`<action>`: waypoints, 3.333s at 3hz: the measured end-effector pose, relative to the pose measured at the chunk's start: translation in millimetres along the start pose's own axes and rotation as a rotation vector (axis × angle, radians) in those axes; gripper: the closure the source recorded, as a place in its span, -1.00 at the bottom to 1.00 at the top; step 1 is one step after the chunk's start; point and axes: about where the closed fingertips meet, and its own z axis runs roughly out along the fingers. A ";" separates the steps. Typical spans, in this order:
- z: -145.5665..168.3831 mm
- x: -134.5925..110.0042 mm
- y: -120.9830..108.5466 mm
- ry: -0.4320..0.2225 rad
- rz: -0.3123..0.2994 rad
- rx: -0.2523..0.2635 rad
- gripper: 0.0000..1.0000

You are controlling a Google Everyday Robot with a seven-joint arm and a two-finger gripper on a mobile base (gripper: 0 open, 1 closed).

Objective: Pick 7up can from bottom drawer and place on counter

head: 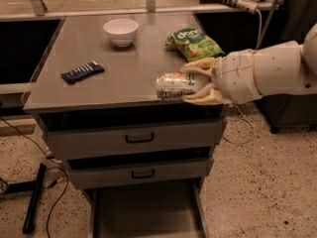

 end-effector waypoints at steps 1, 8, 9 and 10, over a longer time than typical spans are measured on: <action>33.3 14.7 -37.1 -0.081 0.019 -0.010 1.00; 169.2 40.2 -117.5 -0.092 0.377 -0.065 0.18; 169.2 40.1 -117.4 -0.092 0.377 -0.065 -0.30; 169.2 40.1 -117.4 -0.092 0.377 -0.065 -0.75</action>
Offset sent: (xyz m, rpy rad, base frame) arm 0.1717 0.0488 -0.0081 0.2840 0.0697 0.0430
